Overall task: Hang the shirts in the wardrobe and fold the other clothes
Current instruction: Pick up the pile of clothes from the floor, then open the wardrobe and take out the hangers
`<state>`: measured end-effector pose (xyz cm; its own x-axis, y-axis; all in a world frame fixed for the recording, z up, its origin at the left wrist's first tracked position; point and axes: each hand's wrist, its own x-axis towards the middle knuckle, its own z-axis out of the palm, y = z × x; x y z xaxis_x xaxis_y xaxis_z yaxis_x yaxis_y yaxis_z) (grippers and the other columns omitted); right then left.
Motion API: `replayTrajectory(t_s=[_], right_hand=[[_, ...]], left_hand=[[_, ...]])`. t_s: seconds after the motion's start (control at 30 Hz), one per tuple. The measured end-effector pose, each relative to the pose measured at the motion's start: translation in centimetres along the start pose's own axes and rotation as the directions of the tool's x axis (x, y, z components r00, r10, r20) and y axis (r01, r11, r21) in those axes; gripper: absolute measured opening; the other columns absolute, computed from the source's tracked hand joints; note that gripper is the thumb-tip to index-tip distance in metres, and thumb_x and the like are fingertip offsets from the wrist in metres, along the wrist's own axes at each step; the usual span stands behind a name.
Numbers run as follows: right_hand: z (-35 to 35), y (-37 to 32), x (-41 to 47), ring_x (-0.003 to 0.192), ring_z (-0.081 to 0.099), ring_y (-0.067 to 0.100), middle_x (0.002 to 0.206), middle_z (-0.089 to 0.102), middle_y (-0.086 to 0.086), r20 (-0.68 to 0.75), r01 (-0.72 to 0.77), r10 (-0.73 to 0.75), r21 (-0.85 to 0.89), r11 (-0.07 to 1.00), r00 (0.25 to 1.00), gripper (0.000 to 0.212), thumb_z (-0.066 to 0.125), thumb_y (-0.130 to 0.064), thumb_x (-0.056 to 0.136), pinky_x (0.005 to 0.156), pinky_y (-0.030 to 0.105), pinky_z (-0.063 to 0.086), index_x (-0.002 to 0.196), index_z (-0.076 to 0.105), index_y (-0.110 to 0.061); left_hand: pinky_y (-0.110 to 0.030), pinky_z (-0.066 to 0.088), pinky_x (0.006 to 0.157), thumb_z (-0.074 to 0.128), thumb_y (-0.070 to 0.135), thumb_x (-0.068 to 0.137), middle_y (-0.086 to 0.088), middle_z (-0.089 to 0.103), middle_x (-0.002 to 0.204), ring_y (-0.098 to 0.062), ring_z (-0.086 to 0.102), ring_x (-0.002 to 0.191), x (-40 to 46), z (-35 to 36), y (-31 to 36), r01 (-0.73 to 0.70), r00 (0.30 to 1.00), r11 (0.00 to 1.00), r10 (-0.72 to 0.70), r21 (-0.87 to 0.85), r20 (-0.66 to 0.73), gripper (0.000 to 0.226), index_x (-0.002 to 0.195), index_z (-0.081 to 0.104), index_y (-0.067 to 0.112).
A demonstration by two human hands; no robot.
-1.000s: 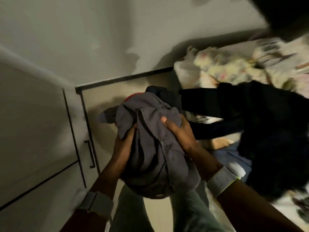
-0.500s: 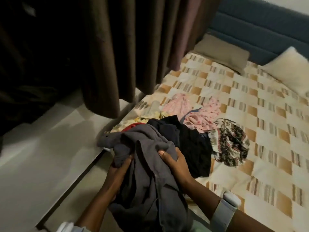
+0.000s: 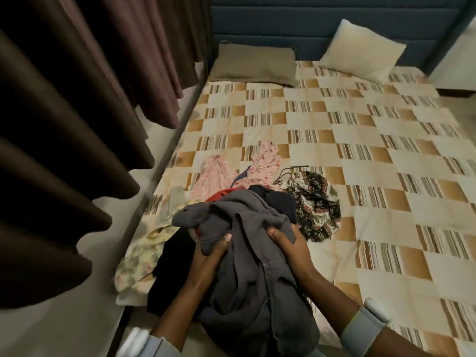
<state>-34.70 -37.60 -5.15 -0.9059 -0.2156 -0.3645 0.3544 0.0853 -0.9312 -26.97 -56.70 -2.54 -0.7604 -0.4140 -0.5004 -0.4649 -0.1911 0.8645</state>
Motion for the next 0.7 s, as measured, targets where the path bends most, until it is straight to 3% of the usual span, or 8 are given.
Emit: replayTrajectory(t_s=[0.07,0.2,0.27,0.37,0.47,0.57,0.63,0.7], right_hand=[[-2.3,0.2,3.6,0.102,0.070,0.023,0.112,0.071,0.006,-0.047,-0.041,0.042,0.028,0.999,0.998,0.073,0.077,-0.070,0.063,0.091,0.047,0.059,0.114,0.066,-0.020],[-5.0,0.1,9.5,0.102,0.071,0.023,0.114,0.071,0.008,-0.056,-0.067,0.073,0.099,0.993,0.996,0.061,0.078,-0.060,0.072,0.091,0.042,0.059,0.116,0.066,-0.020],[-6.8,0.7,13.2,0.097,0.072,0.021,0.113,0.071,0.008,-0.070,-0.104,0.112,0.106,0.989,0.991,0.059,0.080,-0.055,0.081,0.087,0.037,0.061,0.121,0.066,-0.015],[-7.2,1.1,16.0,0.096,0.069,0.018,0.113,0.070,0.006,-0.080,-0.128,0.137,0.110,0.986,0.987,0.035,0.065,-0.034,0.100,0.069,0.018,0.058,0.128,0.063,-0.013],[-8.2,3.2,19.6,0.105,0.070,0.025,0.119,0.072,0.007,-0.043,-0.190,0.192,0.054,0.980,0.980,0.040,0.065,-0.040,0.100,0.080,0.032,0.060,0.132,0.064,-0.015],[-8.9,6.8,22.1,0.103,0.071,0.027,0.112,0.075,0.007,-0.041,-0.296,0.293,-0.155,0.943,0.955,0.030,0.069,-0.035,0.096,0.094,0.047,0.058,0.119,0.070,-0.014],[-8.9,7.9,22.9,0.092,0.071,0.023,0.100,0.075,0.007,-0.050,-0.324,0.321,-0.225,0.919,0.946,0.020,0.066,-0.020,0.094,0.085,0.037,0.059,0.110,0.074,-0.008],[-8.3,7.8,22.7,0.071,0.064,0.014,0.086,0.068,0.008,-0.025,-0.332,0.336,-0.246,0.911,0.942,0.019,0.061,-0.008,0.097,0.067,0.026,0.053,0.105,0.072,0.004]], left_hand=[[-0.037,0.056,0.094,0.083,0.082,0.043,-0.027,0.066,0.128,-0.034,0.065,0.118,3.6,2.9,0.5,0.017,1.000,0.999,-0.017,0.043,-0.005,0.124,0.131,0.061,-0.003],[-0.046,0.053,0.107,0.078,0.089,0.049,0.007,0.075,0.121,-0.015,0.070,0.114,9.2,6.4,1.4,0.004,1.000,0.988,-0.004,0.155,-0.001,0.109,0.136,0.064,0.024],[-0.043,0.053,0.107,0.075,0.091,0.054,0.010,0.074,0.121,-0.014,0.069,0.113,13.0,8.9,1.7,0.024,1.000,0.973,-0.021,0.231,-0.014,0.101,0.134,0.065,0.031],[-0.040,0.053,0.104,0.076,0.085,0.062,0.012,0.073,0.123,-0.015,0.069,0.114,15.7,10.1,2.9,0.029,0.999,0.967,-0.036,0.254,0.022,0.086,0.134,0.063,0.039],[-0.044,0.051,0.106,0.073,0.082,0.065,0.008,0.069,0.129,-0.021,0.066,0.119,18.6,10.8,2.4,0.081,0.996,0.926,-0.094,0.369,0.015,0.085,0.136,0.060,0.037],[-0.036,0.050,0.104,0.075,0.058,0.076,0.004,0.069,0.118,-0.022,0.065,0.117,19.2,10.6,1.2,0.120,0.990,0.837,-0.144,0.534,0.003,0.064,0.128,0.065,0.023],[-0.033,0.050,0.100,0.074,0.049,0.082,-0.004,0.068,0.115,-0.024,0.065,0.112,18.8,10.5,0.0,0.148,0.981,0.799,-0.193,0.584,0.015,0.059,0.131,0.064,0.017],[-0.031,0.052,0.088,0.069,0.054,0.075,-0.006,0.070,0.108,-0.023,0.067,0.097,17.5,9.9,-1.2,0.163,0.975,0.802,-0.221,0.574,0.031,0.062,0.124,0.066,0.017]])
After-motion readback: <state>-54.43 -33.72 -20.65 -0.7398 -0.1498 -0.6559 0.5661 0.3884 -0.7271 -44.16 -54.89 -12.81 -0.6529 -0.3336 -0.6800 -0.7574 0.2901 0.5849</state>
